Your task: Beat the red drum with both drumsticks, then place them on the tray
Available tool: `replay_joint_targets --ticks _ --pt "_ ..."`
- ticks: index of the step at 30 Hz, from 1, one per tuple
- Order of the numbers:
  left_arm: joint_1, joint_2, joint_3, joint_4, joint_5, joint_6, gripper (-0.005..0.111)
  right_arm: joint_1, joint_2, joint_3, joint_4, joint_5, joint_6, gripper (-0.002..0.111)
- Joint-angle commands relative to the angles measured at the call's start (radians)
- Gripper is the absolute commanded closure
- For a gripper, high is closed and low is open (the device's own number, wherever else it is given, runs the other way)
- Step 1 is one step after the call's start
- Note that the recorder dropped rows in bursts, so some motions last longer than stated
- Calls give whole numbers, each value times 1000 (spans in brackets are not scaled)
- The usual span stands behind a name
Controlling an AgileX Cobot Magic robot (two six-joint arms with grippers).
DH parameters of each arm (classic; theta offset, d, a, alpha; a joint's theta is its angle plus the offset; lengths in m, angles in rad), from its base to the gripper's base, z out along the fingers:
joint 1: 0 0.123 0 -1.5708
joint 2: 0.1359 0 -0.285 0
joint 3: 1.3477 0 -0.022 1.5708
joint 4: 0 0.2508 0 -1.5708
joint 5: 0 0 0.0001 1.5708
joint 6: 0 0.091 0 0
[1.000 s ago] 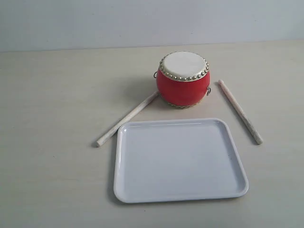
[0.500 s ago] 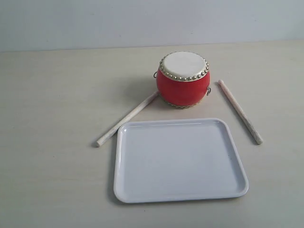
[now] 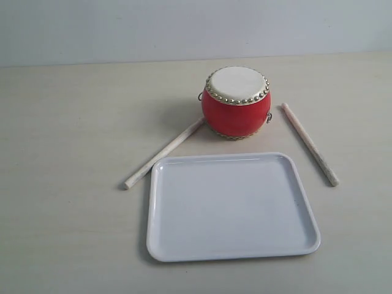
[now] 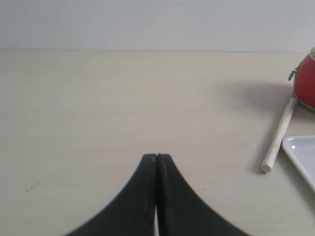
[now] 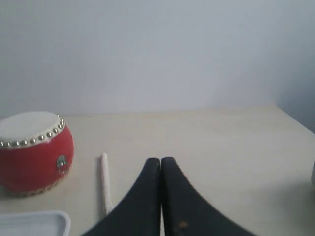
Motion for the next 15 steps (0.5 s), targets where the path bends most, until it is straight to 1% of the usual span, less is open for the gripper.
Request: replay_joint_targets --ticks 1,2,4,8,15 --pt "0 -5 3 2 -6 -1 107 -4 -6 4 128 -128 37 108" --pt "0 -5 3 2 -6 -1 107 -4 -6 4 135 -192 40 108" --pt "0 -5 3 2 -6 -1 107 -4 -6 4 167 -242 83 108" --pt "0 -5 3 2 -6 -1 107 -4 -6 4 255 -245 134 108" --pt "0 -5 3 2 -6 -1 107 -4 -6 4 265 -245 134 108"
